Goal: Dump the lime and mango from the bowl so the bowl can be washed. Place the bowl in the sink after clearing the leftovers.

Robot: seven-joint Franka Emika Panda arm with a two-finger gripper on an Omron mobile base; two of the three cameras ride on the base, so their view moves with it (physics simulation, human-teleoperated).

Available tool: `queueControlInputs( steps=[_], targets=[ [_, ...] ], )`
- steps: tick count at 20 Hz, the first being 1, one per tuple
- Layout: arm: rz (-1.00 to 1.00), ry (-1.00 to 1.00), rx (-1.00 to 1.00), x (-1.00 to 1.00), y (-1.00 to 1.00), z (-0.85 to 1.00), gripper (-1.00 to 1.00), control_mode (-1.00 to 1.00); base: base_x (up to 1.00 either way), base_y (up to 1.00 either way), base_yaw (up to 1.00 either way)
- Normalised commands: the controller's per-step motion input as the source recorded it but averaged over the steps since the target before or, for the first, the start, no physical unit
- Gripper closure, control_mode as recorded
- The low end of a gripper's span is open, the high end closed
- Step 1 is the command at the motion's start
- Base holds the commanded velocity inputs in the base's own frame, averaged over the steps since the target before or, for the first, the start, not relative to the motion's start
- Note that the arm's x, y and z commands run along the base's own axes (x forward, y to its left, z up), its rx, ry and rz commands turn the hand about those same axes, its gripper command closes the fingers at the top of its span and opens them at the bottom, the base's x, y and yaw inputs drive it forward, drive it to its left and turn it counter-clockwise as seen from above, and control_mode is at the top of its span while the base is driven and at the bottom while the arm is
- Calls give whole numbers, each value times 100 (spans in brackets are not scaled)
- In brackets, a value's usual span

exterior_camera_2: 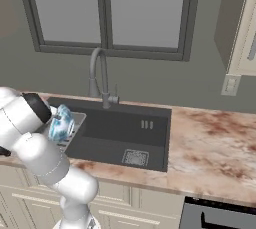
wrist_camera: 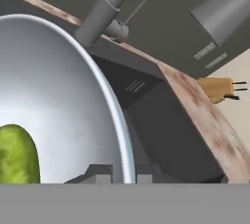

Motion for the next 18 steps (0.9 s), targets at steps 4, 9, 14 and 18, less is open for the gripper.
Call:
queueControlInputs(
  steps=[4,9,14,18],
  targets=[
    [2,-7,-17,-19,4,14,100,-100,0,0,0],
    [2,-2,-13,-10,7,10,100,-100,0,0,0],
    [6,-12,-23,-22,12,9,100,-100,0,0,0],
    [0,2,-8,-1,3,0,100,-100,0,0,0]
  ],
)
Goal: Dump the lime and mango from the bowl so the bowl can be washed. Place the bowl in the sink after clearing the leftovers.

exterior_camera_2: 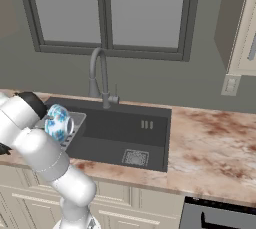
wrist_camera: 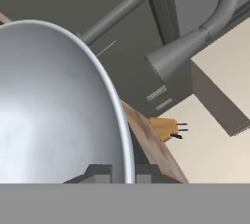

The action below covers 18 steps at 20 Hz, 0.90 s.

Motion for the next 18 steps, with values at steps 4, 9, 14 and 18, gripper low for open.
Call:
queueControlInputs(
  steps=[4,9,14,18],
  targets=[
    [0,-6,-5,-3,-12,39,100,-100,0,0,0],
    [0,-1,-8,0,6,13,100,-100,0,0,0],
    [2,1,-11,-3,10,-6,100,-100,0,0,0],
    [0,-1,-3,-13,0,-4,100,-100,0,0,0]
  ],
)
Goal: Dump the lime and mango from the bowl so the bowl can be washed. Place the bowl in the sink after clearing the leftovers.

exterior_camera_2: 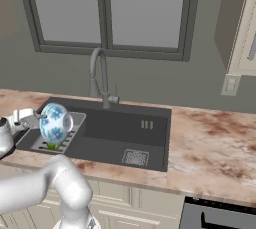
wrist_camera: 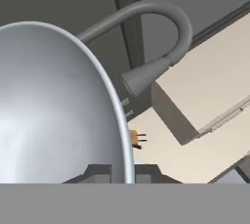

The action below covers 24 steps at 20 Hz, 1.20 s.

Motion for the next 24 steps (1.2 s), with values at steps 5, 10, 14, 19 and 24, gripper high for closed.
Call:
queueControlInputs(
  steps=[5,10,14,19,24],
  targets=[
    [2,0,-8,0,0,-17,100,-100,0,0,0],
    [0,-9,0,-1,-9,26,100,-100,0,0,0],
    [0,-11,17,-34,-54,28,100,-100,0,0,0],
    [0,-12,33,-42,-85,45,100,-100,0,0,0],
    [0,-9,35,-34,-90,55,100,-100,0,0,0]
  ],
)
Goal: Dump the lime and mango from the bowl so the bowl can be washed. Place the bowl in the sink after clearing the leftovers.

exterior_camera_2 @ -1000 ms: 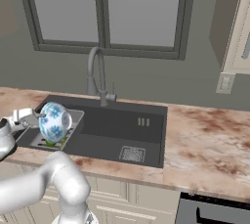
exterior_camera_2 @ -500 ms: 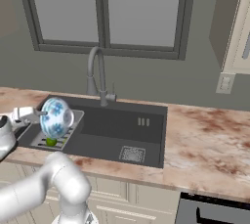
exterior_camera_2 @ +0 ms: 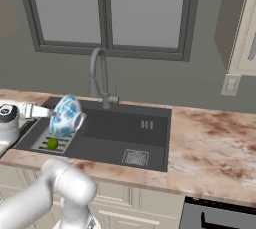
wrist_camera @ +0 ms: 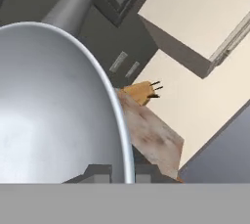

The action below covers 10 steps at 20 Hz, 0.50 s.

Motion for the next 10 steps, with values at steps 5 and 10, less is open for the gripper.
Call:
queueControlInputs(
  steps=[5,10],
  targets=[
    [-1,-5,36,-49,-95,59,100,-100,0,0,0],
    [0,0,41,-83,-100,60,100,-100,0,0,0]
  ],
)
